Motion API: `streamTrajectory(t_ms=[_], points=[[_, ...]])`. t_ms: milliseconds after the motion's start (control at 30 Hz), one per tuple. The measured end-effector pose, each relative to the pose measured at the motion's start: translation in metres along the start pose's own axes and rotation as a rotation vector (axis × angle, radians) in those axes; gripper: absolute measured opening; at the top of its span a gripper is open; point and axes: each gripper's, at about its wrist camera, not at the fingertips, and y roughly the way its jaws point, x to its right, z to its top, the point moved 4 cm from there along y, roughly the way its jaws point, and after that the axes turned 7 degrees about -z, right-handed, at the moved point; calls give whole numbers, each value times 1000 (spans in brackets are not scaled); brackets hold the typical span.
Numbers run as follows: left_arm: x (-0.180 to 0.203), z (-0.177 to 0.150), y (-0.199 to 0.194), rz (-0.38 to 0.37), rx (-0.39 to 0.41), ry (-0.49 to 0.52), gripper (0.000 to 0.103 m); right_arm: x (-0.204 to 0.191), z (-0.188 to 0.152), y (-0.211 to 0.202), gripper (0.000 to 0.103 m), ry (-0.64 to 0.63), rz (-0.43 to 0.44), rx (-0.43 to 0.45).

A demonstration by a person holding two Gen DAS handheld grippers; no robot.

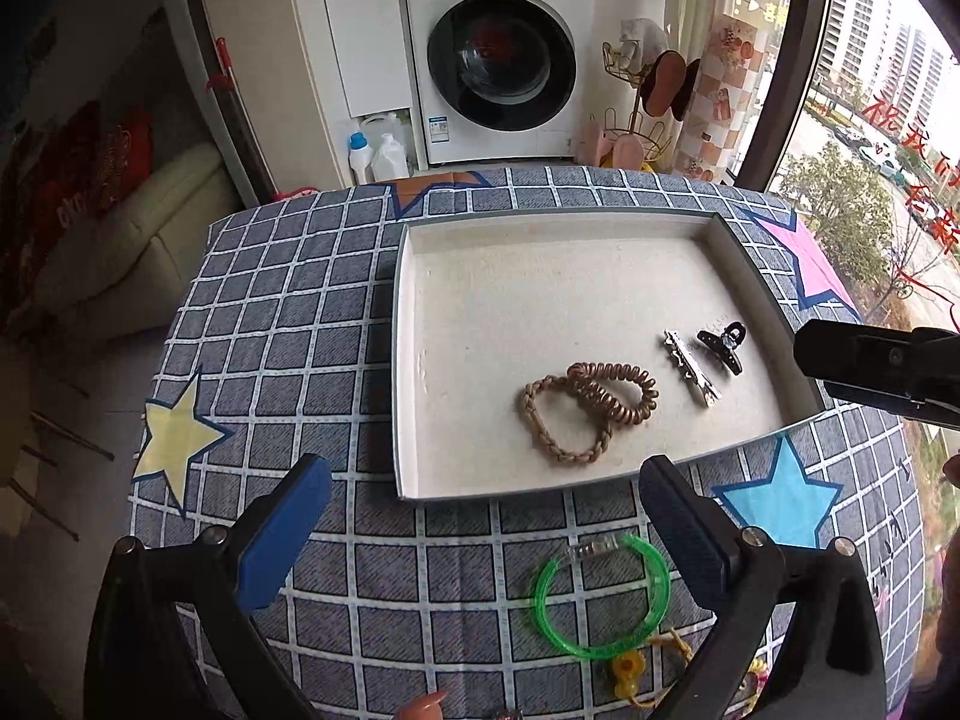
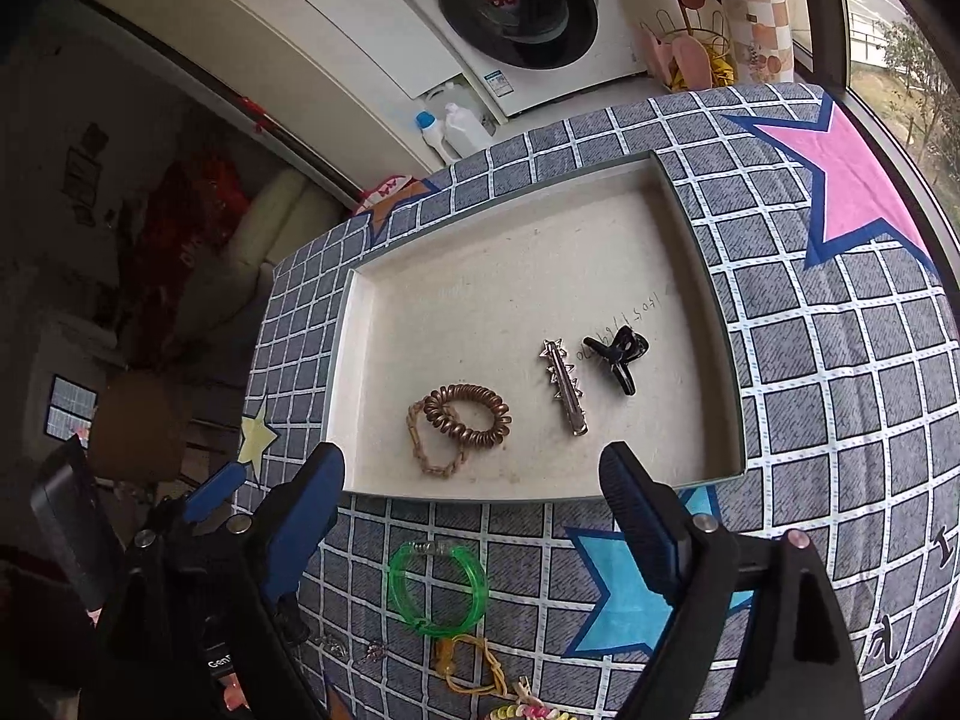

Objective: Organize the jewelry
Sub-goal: 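Withdraw both tools from the tray toward the remaining jewelry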

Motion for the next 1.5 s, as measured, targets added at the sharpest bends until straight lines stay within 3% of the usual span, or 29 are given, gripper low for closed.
streamTrajectory(t_ms=[400,733,1233,1500], points=[[-25,-49,-31,-28,-36,-48,103,-5,-33,-27,90,14,-33,60],[-45,-101,-48,10,-91,-64,103,-4,-71,-41,90,-5,-72,41],[-80,-166,-46,37,-186,-174,103,11,-145,-30,90,-46,-184,-132],[-78,-181,-33,18,-240,-191,103,25,-180,-16,90,-37,-249,-223]])
